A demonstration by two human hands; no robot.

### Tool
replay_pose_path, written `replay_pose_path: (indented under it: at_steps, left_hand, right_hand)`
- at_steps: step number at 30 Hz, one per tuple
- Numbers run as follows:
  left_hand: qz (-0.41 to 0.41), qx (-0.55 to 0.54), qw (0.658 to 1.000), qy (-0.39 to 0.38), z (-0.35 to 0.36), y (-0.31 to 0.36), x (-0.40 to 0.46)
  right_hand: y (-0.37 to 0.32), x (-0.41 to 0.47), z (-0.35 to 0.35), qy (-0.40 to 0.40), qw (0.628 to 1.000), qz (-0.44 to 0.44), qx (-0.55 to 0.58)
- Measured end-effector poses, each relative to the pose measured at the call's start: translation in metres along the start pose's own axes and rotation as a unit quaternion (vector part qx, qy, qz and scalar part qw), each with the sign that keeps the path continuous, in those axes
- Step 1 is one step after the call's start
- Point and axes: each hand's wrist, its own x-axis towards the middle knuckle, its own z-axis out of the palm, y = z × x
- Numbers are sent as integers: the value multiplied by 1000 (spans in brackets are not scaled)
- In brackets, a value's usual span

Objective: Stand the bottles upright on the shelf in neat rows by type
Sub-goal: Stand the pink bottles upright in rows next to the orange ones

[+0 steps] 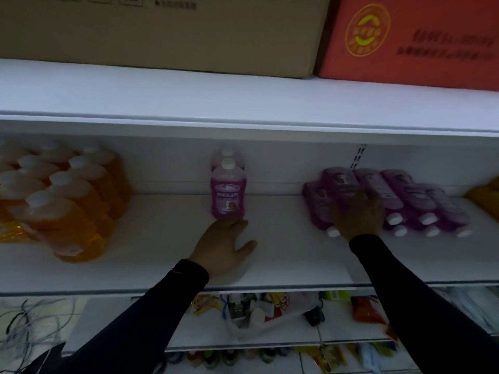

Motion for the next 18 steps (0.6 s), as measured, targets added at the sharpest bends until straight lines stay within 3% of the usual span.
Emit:
replay_pose_path:
  at_steps: [2, 4, 8, 11, 13, 15, 18]
  left_hand:
    - [9, -14, 1000, -1, 2, 22, 12]
    - [12, -22, 1000, -1, 6, 46, 24]
    - [19, -24, 1000, -6, 15, 90, 50]
    - [26, -18, 999, 11, 21, 111, 68]
    - [37, 2, 999, 30, 22, 120, 80]
    - [45, 17, 998, 47, 22, 125, 90]
    - [57, 50, 997, 33, 21, 124, 100]
  right_hand:
    - [12, 5, 1, -62, 995, 1, -75]
    - [18, 11, 3, -71, 993, -27, -89]
    - [30, 21, -3, -96, 994, -56, -25]
    - [41, 25, -16, -110, 982, -122, 90]
    - [46, 33, -30, -145, 955, -224, 131]
    - [47, 41, -46, -207, 920, -313, 116]
    - [40, 43, -60, -237, 856, -448, 102]
